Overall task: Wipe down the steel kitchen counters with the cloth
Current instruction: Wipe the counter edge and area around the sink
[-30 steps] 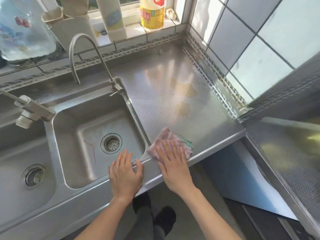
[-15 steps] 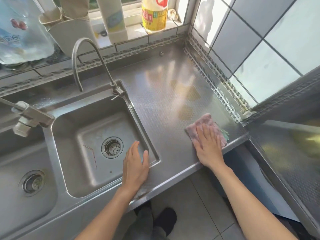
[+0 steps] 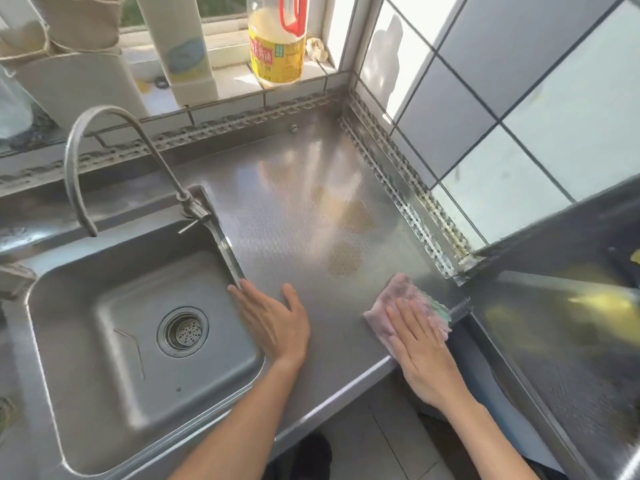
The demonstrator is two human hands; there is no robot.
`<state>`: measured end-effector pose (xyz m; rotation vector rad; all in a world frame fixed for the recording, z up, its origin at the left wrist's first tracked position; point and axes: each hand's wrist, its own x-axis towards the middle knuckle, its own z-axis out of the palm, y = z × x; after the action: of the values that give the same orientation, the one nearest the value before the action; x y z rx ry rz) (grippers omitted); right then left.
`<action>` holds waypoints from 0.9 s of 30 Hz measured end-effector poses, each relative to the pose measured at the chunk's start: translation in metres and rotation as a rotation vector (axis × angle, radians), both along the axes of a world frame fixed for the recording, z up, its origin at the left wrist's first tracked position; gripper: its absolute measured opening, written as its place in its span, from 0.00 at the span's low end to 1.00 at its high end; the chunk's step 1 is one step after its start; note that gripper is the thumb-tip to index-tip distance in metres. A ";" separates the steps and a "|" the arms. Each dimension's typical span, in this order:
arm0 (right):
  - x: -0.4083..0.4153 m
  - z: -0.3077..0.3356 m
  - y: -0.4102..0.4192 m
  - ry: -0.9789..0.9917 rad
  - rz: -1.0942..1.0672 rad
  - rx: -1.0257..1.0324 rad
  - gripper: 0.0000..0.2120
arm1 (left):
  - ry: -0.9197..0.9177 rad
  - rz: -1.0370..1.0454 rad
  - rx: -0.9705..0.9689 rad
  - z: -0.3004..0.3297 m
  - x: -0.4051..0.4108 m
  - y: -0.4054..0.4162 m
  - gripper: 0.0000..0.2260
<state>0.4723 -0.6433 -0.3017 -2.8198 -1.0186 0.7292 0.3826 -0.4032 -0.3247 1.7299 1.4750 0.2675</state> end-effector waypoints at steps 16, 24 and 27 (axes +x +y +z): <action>0.018 -0.003 0.022 -0.218 0.270 0.126 0.26 | 0.138 0.057 0.171 -0.010 0.011 -0.006 0.37; 0.107 -0.012 0.063 -0.387 0.142 0.146 0.25 | 0.239 0.105 0.222 -0.009 0.019 -0.007 0.37; 0.085 -0.015 0.099 -0.402 0.166 0.230 0.24 | 0.255 0.110 0.232 -0.012 0.020 -0.006 0.37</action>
<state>0.5571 -0.5440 -0.3162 -2.7552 -1.3058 0.0372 0.4026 -0.4092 -0.3363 1.9250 1.7853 0.2933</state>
